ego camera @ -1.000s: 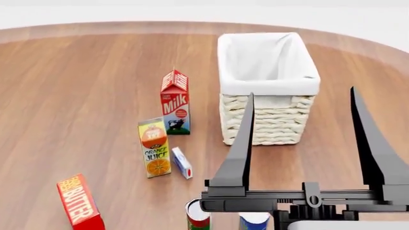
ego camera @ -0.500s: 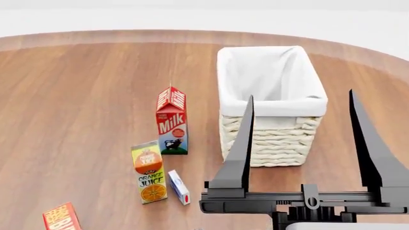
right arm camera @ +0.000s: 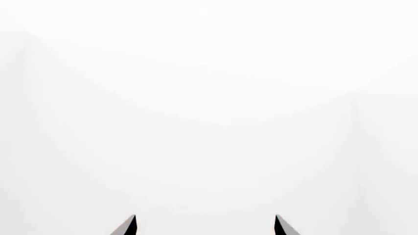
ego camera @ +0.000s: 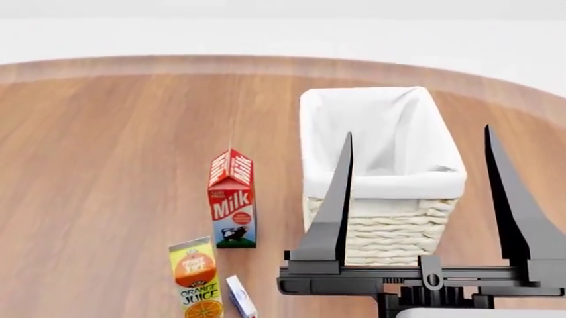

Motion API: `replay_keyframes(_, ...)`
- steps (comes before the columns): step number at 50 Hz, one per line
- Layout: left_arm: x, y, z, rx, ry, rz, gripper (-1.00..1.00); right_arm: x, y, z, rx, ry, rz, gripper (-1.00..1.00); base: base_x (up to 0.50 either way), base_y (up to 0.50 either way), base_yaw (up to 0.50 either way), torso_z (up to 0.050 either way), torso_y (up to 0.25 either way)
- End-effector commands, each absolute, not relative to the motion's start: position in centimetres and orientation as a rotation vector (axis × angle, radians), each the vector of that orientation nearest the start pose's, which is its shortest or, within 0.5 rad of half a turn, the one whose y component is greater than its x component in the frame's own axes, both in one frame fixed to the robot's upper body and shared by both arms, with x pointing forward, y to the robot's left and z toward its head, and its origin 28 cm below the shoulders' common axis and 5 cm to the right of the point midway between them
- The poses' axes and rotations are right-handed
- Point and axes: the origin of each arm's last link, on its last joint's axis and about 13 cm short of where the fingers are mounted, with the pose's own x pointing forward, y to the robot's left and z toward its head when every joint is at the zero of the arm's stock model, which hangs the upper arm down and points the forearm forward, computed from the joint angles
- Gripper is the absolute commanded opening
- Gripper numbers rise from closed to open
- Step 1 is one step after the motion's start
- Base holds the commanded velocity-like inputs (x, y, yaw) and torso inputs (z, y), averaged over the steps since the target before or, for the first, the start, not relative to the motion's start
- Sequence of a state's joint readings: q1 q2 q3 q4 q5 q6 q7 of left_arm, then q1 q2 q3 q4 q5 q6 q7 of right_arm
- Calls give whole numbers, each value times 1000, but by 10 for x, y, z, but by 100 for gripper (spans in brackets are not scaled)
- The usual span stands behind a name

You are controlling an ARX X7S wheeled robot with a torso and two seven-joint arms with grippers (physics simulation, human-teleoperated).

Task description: Pick up the alphabet soup and the tomato sauce, and put them in the basket.

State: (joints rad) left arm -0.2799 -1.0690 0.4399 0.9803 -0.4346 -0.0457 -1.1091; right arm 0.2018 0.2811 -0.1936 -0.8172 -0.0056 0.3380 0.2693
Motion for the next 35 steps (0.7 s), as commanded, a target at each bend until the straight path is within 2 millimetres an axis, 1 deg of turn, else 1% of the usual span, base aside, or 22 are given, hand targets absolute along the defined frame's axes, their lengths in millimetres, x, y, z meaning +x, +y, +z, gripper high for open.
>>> replay_keyframes(1,152,237,219,96,-788,150,100,197,-98,187,-168,-675,-29,100,277,0,0,0,0)
replay_keyframes(12,152,238,219,99,-788,153,100,197,-98,187,-166,-675,-28,100,278,0,0,0,0)
replay_keyframes(14,152,238,219,99,-789,152,100,197,-98,191,-166,-676,-27,100,277,0,0,0,5)
replay_keyframes(15,152,238,220,101,-791,152,100,197,-98,198,-167,-677,-27,100,277,0,0,0,0)
replay_keyframes(17,152,238,221,101,-791,152,100,197,-98,190,-165,-677,-28,100,281,0,0,0,0)
replay_keyframes(18,151,238,221,101,-792,152,100,197,-98,193,-166,-677,-28,100,277,0,0,0,0)
replay_keyframes(20,152,238,221,100,-792,151,100,197,-97,189,-167,-678,-27,100,277,0,0,0,0)
replay_keyframes(23,152,237,220,101,-789,149,100,197,-98,189,-166,-679,-27,100,279,0,0,0,0)
replay_keyframes(24,152,237,220,101,-788,150,100,197,-98,192,-166,-679,-28,100,277,0,0,0,0)
replay_keyframes(25,152,238,220,101,-788,150,100,197,-98,199,-166,-680,-28,100,285,0,0,0,0)
replay_keyframes(27,152,238,220,101,-788,150,100,196,-98,192,-165,-681,-27,100,285,0,0,0,0)
replay_keyframes(29,152,237,221,101,-788,150,100,197,-98,193,-164,-681,-27,100,279,0,0,0,0)
replay_keyframes(31,153,237,221,100,-788,149,100,197,-97,200,-165,-681,-25,100,277,0,0,0,5)
replay_keyframes(32,153,237,221,101,-787,150,100,197,-97,193,-165,-680,-25,100,281,0,0,0,0)
replay_keyframes(34,153,237,221,99,-787,148,100,197,-97,197,-165,-680,-25,100,279,0,0,0,0)
replay_keyframes(35,153,237,221,100,-788,149,100,197,-97,194,-165,-681,-25,100,277,0,0,0,0)
